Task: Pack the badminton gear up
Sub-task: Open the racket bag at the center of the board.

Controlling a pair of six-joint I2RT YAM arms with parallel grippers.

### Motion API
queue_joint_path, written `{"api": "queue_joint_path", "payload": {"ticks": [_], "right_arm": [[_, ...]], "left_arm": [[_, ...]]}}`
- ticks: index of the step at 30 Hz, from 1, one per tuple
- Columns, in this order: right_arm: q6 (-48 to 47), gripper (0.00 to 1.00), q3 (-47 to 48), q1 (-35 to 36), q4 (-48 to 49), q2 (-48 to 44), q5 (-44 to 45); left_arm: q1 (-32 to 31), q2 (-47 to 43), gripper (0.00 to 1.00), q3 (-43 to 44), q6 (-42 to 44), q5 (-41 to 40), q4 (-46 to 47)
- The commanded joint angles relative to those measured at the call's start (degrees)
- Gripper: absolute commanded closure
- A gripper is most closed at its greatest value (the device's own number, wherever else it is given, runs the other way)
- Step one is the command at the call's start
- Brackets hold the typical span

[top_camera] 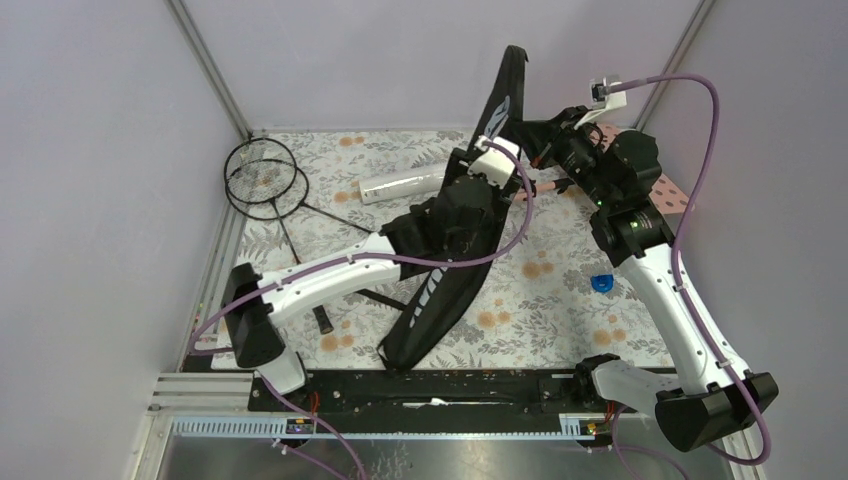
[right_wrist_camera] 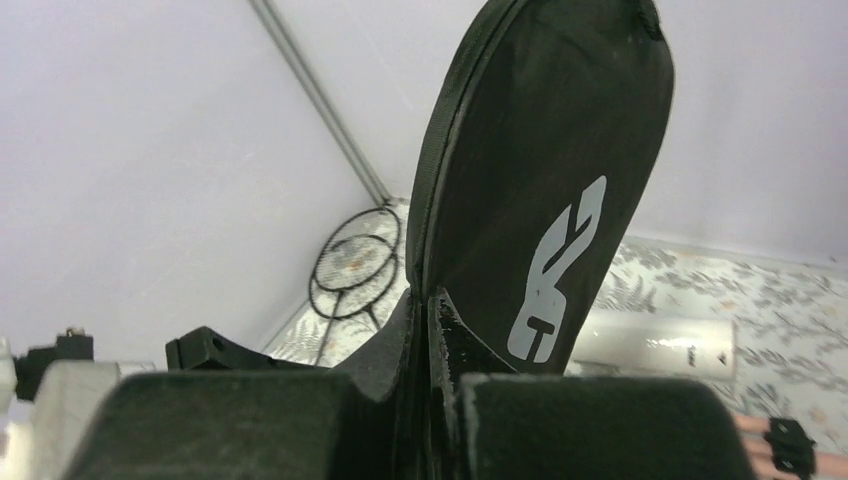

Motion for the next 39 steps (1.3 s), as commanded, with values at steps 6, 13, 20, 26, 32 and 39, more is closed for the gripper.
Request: {"api": "queue_joint_path", "payload": {"ticks": [6,13,20,26,32,39], "right_arm": [[-3.4,1.00,4.9,0.6,-1.9,-1.0,5.4],[-4.6,1.00,7.8,0.6,-5.5,-0.3,4.6],[-7.0,0.96,10.6,0.5,-11.3,2.3,7.9],[-8.4,0.54,12.1,0.3,-16.6,7.3,12.2],[-1.9,0.00,2.2,0.3,-13.2,4.0,11.8],[7.5,0.00,-18.9,1.3,-1.1,-2.7,4.9]], "left_arm": [[0.5,2.5,0.36,-1.4,0.3,-9.8,-4.4],[2.5,2.2,0.60,-5.8,-4.2,-5.3,-7.4],[4.9,-4.3,1.00,-14.5,-9.4,2.1,-7.5],[6.8,-12.6,1.00,-18.5,-13.9,12.9,-5.6],[11.1,-10.3,1.00,-12.2,-20.5,12.2,-9.7],[13.5,-6.7,1.00,-9.3,-25.1,17.6,-10.7]]}}
